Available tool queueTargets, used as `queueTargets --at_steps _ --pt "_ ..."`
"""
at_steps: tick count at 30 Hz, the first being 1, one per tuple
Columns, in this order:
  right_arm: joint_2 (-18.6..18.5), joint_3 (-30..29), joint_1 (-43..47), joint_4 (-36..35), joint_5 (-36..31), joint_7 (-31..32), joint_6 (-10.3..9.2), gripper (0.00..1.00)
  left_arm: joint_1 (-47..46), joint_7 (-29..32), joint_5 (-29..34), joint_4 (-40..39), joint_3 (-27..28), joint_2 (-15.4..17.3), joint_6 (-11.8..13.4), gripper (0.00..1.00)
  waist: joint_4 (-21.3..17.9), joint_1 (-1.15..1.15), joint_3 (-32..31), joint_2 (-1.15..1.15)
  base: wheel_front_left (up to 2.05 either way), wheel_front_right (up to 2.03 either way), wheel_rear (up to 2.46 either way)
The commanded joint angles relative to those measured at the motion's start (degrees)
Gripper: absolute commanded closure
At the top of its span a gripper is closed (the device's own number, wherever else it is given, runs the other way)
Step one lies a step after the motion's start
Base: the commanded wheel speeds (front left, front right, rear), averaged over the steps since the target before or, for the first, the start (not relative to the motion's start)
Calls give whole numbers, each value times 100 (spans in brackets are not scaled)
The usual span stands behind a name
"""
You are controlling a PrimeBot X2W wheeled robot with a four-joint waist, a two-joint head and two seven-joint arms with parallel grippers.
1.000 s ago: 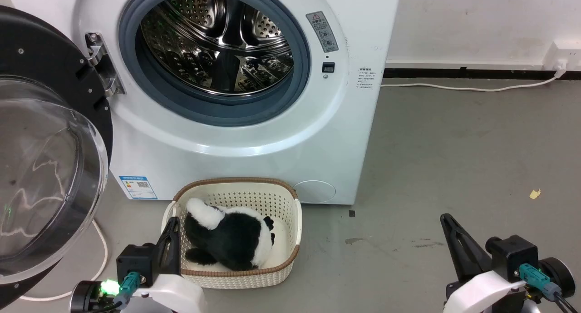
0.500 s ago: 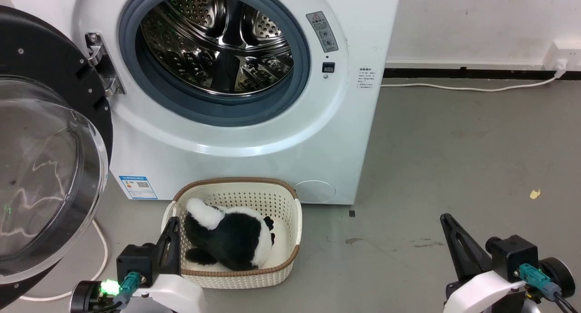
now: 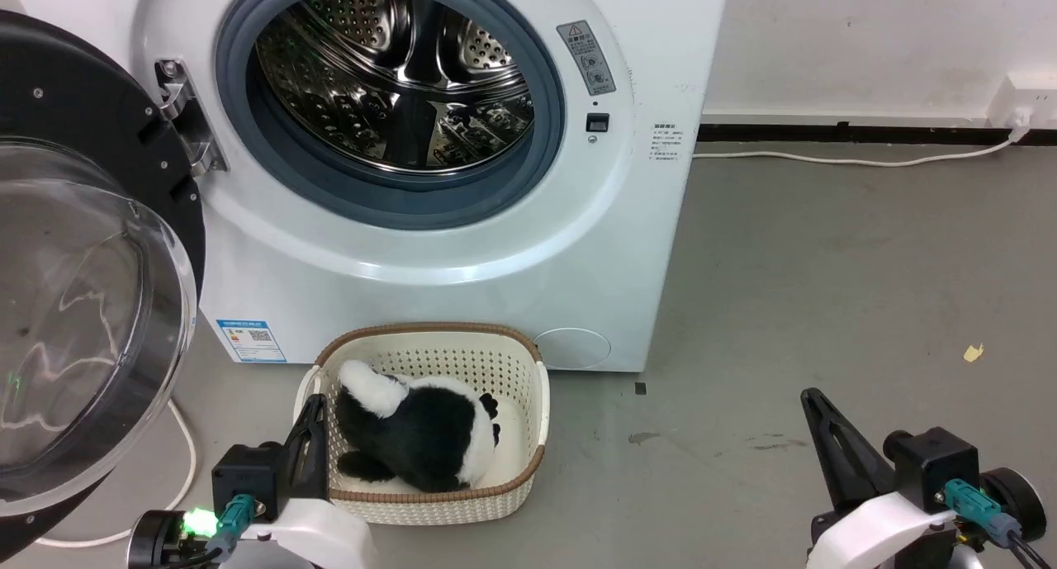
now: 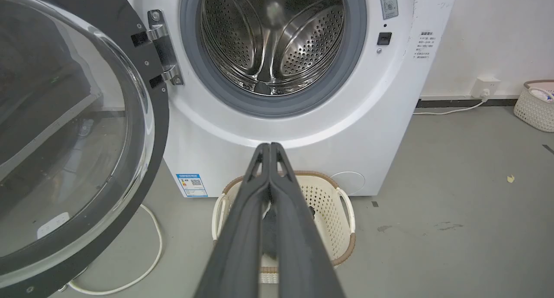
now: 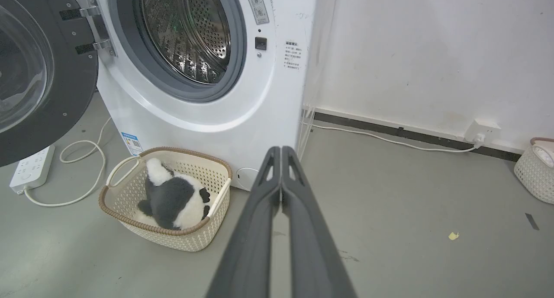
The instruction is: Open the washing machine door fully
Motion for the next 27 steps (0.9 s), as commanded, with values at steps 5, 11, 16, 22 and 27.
queueTargets --at_steps 5,11,16,22,27 --pt "17 -4 -68 14 -43 4 -5 100 -89 2 51 -23 -1 3 -25 100 0 0 0 0 0 0 0" --pt "17 -4 -68 14 -43 4 -5 100 -89 2 51 -23 -1 3 -25 100 0 0 0 0 0 0 0" --pt "17 -4 -68 14 -43 4 -5 100 -89 2 51 -23 -1 3 -25 100 0 0 0 0 0 0 0" --pt "17 -4 -68 14 -43 4 -5 100 -89 2 51 -23 -1 3 -25 100 0 0 0 0 0 0 0" --pt "17 -4 -68 14 -43 4 -5 100 -89 2 51 -23 -1 3 -25 100 0 0 0 0 0 0 0"
